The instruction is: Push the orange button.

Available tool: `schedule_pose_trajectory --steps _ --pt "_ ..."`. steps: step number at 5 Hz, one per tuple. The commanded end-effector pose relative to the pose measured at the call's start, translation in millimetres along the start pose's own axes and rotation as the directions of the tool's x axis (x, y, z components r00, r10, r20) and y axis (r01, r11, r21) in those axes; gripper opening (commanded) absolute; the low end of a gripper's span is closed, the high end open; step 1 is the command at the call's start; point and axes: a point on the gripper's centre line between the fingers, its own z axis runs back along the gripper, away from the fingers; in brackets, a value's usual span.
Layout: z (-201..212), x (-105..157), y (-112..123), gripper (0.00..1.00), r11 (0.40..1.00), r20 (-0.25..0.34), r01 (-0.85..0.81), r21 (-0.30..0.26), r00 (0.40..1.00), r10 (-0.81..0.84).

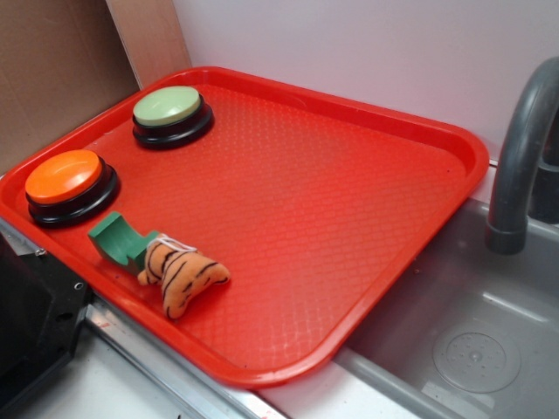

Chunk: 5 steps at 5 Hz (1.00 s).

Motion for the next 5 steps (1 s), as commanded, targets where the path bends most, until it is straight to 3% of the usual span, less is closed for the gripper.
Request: schedule_pose_trajectory --steps 1,2,3,4,5 --pt "0.0 0.0 0.0 1.00 1.000 0.000 0.000 0.000 1.000 0.000" --pt "-35.9 16.6 51.0 1.00 0.969 -0.048 -0.242 0.049 0.969 0.244" --pt "-68.7 30.3 102.1 1.00 0.968 -0.039 -0.245 0.049 0.968 0.247" --pt "-106.9 32.0 126.3 1.00 0.970 -0.050 -0.240 0.029 0.969 0.241" --pt "-142.3 26.7 138.1 1.00 0.993 -0.033 -0.120 -0.004 0.992 0.119"
